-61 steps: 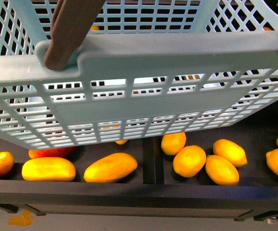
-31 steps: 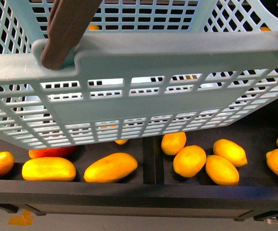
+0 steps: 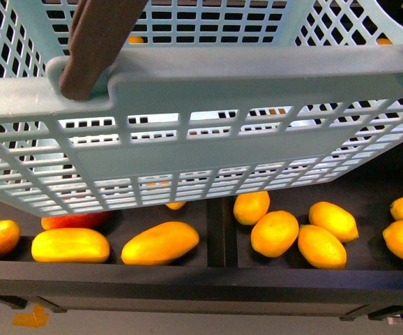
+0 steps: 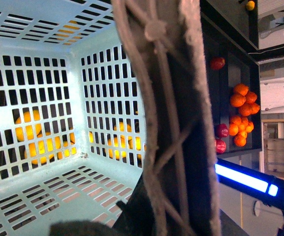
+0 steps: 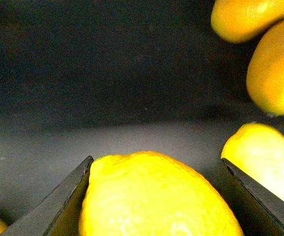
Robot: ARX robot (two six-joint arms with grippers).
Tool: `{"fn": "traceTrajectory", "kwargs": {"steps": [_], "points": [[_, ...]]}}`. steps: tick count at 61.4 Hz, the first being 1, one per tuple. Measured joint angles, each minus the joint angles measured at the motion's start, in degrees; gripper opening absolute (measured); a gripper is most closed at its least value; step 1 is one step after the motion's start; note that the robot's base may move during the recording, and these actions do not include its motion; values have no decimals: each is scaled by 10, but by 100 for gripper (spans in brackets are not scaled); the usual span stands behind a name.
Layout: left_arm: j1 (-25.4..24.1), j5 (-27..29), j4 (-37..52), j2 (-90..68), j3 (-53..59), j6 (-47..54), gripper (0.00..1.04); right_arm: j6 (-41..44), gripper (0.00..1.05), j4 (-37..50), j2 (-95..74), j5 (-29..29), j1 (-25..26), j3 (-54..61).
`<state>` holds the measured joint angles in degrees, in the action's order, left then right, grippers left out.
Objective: Pick lemon and mango into basket
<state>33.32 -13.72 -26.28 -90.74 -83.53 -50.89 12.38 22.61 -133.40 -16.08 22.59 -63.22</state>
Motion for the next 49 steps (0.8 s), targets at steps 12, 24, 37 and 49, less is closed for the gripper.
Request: {"fn": "traceTrajectory", "kwargs": {"steps": [12, 24, 37, 49], "points": [[0, 1, 0, 0, 0, 0, 5, -51, 67, 12, 234, -100, 5, 153], [0, 1, 0, 0, 0, 0, 5, -178, 66, -5, 426, -150, -17, 196], [0, 0, 0, 0, 0, 0, 5, -284, 66, -22, 536, -130, -84, 191], [0, 1, 0, 0, 0, 0, 5, -334, 66, -39, 590, -73, -191, 177]]}}
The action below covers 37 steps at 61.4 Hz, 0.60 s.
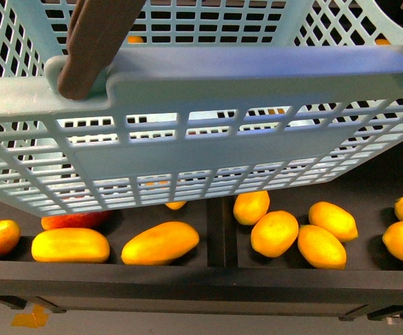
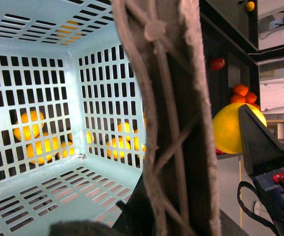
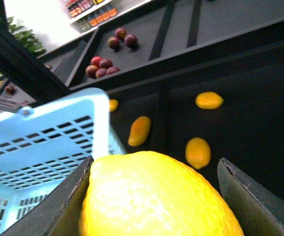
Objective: Pick lemon and mango into basket
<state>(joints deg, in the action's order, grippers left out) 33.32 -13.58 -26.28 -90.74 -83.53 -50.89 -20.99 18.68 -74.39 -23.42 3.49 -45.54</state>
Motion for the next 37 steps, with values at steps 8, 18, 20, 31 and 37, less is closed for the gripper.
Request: {"fn": "traceTrajectory", "kwargs": {"steps": [8, 18, 20, 31, 37], "points": [[0, 0, 0, 0, 0, 0, 5, -10, 66, -1, 6, 35, -69, -12], [0, -1, 0, 0, 0, 0, 5, -13, 66, -9, -10, 89, -147, -21], [0, -1, 0, 0, 0, 0, 5, -13, 66, -12, -16, 99, -158, -21], [0, 0, 0, 0, 0, 0, 5, -10, 68, -26, -35, 133, -204, -14], [0, 0, 0, 0, 0, 0, 5, -9, 84, -28, -33, 139, -213, -6]]}}
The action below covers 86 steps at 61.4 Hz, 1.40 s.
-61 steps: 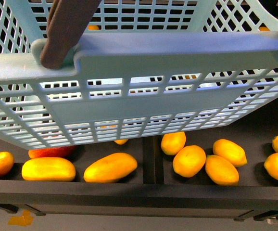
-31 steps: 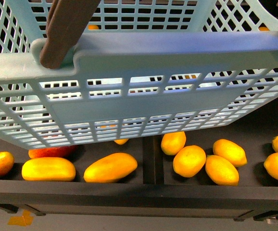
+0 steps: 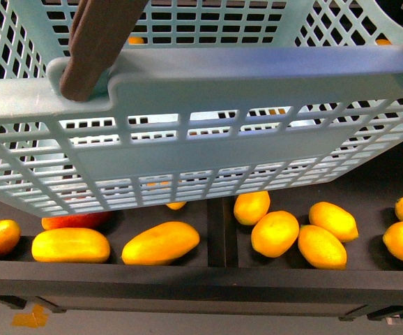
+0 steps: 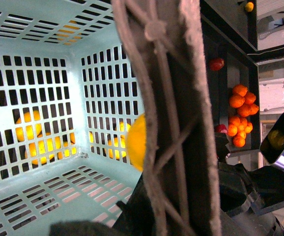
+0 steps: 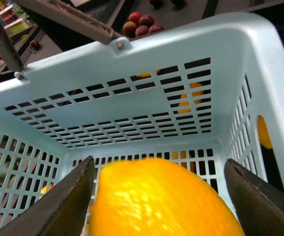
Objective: Pick lemon and mango into basket
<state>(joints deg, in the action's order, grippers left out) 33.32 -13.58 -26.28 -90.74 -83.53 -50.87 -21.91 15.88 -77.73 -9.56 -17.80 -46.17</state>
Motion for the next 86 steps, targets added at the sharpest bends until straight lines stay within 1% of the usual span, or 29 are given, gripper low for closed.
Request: {"fn": "traceTrajectory", "kwargs": {"steps": [2, 3, 5, 9, 14, 19, 22, 24, 26, 27, 29, 33, 37, 39, 45, 47, 48, 49, 51, 55, 61, 65, 71, 83, 84, 86], "points": [[0, 0, 0, 0, 0, 0, 5, 0, 87, 0, 2, 0, -1, 2], [0, -1, 0, 0, 0, 0, 5, -2, 92, 2, 6, 0, -1, 6], [0, -1, 0, 0, 0, 0, 5, -5, 97, 2, 14, 0, 2, 12], [0, -4, -1, 0, 0, 3, 5, -5, 96, 3, 33, 5, 10, 23], [0, 0, -1, 0, 1, -1, 5, 1, 96, -2, 64, 26, 27, 36], [0, 3, -1, 0, 1, 1, 4, 9, 96, -16, 108, 43, 58, 51], [0, 3, -1, 0, 1, 3, 4, 17, 96, -16, 125, 56, 69, 58], [-1, 4, -1, 0, 1, 3, 4, 42, 91, 18, 136, 101, 69, 72], [-1, 3, -1, 0, 1, 1, 4, 84, 85, 75, 149, 153, 70, 98], [-1, 2, -1, 0, 1, 1, 4, 104, 81, 99, 155, 170, 70, 112], [0, 0, -1, 0, 1, 2, 4, 136, 74, 134, 167, 185, 75, 140], [0, -3, -1, 0, 1, 0, 4, 172, 64, 157, 185, 185, 83, 181], [0, -3, -1, 0, 1, -1, 4, 190, 53, 168, 203, 179, 92, 216], [0, -3, -1, 0, 1, 0, 4, 194, 50, 170, 209, 176, 94, 226], [0, 0, -1, 0, 1, 0, 4, 204, 34, 179, 234, 166, 105, 263], [0, 1, -1, 0, 1, 0, 4, 207, 27, 183, 245, 162, 109, 278], [0, 1, -1, 0, 1, 0, 4, 207, 25, 183, 248, 161, 110, 281], [0, 1, -1, 0, 1, 0, 4, 209, 20, 185, 257, 158, 113, 292], [0, 1, -1, 0, 1, 0, 4, 211, 13, 186, 269, 155, 118, 304], [0, 1, -1, 0, 1, 0, 4, 214, 2, 186, 287, 148, 123, 322], [0, 0, -1, 0, 1, 0, 4, 216, 2, 186, 312, 138, 133, 347], [0, 0, -1, 0, 1, 0, 4, 216, 2, 182, 330, 102, 158, 361], [0, 0, -1, 0, 1, 0, 4, 216, 2, 174, 356, 100, 175, 379], [0, 1, -1, 0, 1, 0, 4, 216, 2, 145, 417, 97, 176, 410], [0, 1, -1, 0, 1, 0, 4, 217, 3, 143, 422, 97, 176, 412], [0, 1, -1, 0, 1, 0, 4, 217, 9, 140, 427, 97, 176, 415]]}}
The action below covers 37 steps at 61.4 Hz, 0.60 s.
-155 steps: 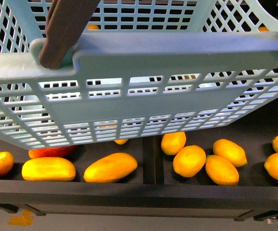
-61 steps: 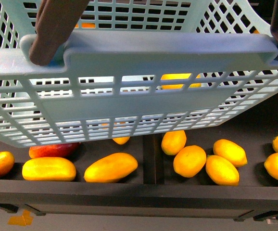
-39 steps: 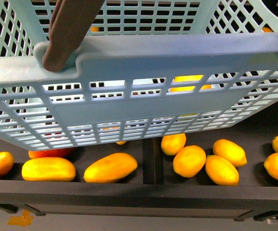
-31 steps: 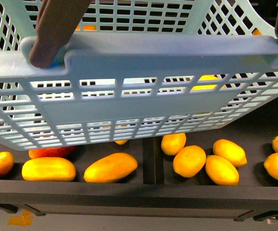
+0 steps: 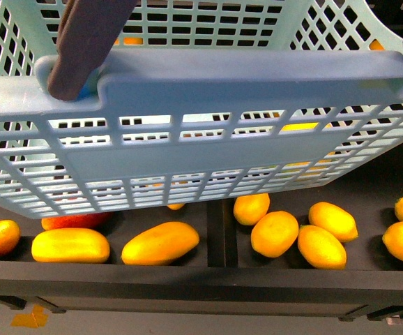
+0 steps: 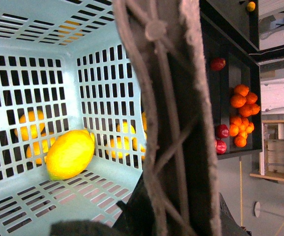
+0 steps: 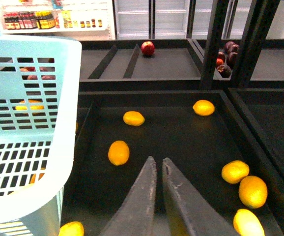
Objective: Pick lemon and mango into basket
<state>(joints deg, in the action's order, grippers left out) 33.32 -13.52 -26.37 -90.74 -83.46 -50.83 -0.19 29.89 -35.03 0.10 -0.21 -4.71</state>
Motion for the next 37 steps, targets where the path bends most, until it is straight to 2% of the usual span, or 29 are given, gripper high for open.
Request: {"fn": "traceTrajectory", "kwargs": {"steps": [21, 28, 37], "points": [[0, 0, 0, 0, 0, 0, 4, 0, 69, 0, 3, 0, 0, 1], [0, 0, 0, 0, 0, 0, 4, 0, 96, 0, 3, 0, 0, 1], [7, -6, 0, 0, 0, 1, 4, 0, 96, 0, 3, 1, 1, 1]]}}
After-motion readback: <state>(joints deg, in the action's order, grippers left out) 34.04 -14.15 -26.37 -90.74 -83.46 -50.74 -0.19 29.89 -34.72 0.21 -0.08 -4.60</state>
